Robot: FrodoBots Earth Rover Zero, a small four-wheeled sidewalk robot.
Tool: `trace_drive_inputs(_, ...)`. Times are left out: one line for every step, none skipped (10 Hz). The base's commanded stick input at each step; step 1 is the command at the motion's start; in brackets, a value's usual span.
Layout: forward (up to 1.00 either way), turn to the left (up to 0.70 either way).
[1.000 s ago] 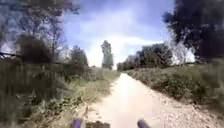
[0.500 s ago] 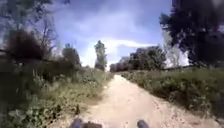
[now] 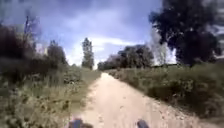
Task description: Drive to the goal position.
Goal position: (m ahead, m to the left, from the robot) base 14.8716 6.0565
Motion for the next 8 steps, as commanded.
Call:
trace_drive_inputs(1.0, -0.12)
trace_drive_inputs(1.0, -0.16)
trace_drive_inputs(1.0, -0.2)
trace_drive_inputs(1.0, -0.23)
trace_drive_inputs(1.0, -0.27)
trace_drive_inputs(1.0, -0.31)
trace_drive_inputs(1.0, -0.35)
trace_drive_inputs(1.0, -0.39)
